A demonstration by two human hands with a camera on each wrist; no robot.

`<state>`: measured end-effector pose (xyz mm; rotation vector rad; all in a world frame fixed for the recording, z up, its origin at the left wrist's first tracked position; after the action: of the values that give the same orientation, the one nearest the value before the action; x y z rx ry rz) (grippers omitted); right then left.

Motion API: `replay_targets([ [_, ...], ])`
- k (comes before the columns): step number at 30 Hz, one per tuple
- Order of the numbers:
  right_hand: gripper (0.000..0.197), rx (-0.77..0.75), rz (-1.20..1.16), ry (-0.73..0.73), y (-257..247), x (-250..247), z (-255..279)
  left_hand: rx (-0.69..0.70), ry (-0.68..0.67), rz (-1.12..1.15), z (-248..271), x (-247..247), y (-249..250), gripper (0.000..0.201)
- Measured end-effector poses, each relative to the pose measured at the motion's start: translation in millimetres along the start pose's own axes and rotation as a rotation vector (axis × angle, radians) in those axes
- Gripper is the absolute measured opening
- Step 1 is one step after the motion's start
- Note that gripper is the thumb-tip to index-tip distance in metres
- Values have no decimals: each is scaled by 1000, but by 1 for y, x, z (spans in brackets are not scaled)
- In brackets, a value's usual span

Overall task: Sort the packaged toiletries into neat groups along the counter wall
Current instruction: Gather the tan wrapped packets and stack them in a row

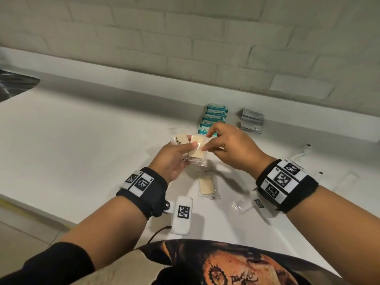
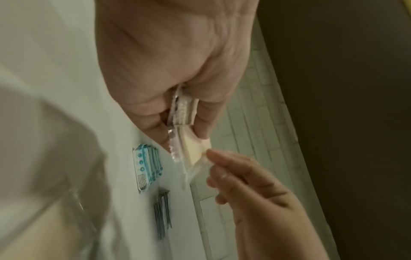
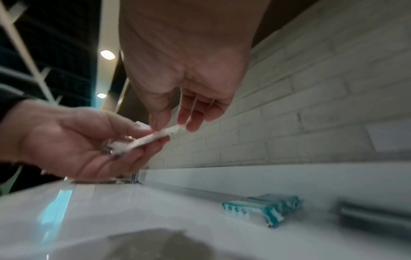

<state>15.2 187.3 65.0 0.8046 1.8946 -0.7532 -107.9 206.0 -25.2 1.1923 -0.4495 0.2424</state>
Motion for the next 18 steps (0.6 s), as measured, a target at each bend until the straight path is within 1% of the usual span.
replay_targets([
  [2, 23, 244, -249, -28, 18, 2, 0, 77, -7, -66, 2, 1, 6, 18],
  [4, 29, 481, -492, -48, 35, 6, 0, 121, -48, -129, 5, 5, 8, 20],
  [5, 25, 556, -581, -80, 39, 10, -1, 135, -67, -158, 6, 8, 9, 20],
  [6, 17, 599, -619, -126, 40, 13, -2, 145, -72, -186, 7, 10, 9, 20],
  [7, 9, 607, -608, -168, 38, 13, -4, 152, -70, -208, 8, 11, 9, 20],
  [10, 14, 592, -544, -227, 35, 12, -8, 162, -75, -279, 10, 12, 10, 19],
  [12, 15, 586, -587, -241, 34, 12, -9, 165, -89, -307, 10, 10, 10, 19],
  [15, 12, 601, -657, -286, 34, 14, -7, 157, -107, -328, 8, 10, 10, 18],
  [16, 11, 609, -605, -294, 38, 14, -6, 151, -107, -324, 7, 10, 9, 17],
  [17, 11, 620, -472, -285, 46, 11, -7, 141, -100, -309, 7, 9, 7, 15],
  [18, 10, 635, -287, -264, 55, 5, -8, 127, -85, -276, 6, 7, 5, 13],
])
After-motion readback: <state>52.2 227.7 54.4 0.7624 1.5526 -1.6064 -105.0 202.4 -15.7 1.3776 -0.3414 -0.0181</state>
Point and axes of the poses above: each hand's wrist, its own z-axis away from the middle knuckle, its own x-axis out of the palm, y = z × x, the point moved 8 cm from there along -z, towards the middle knuckle
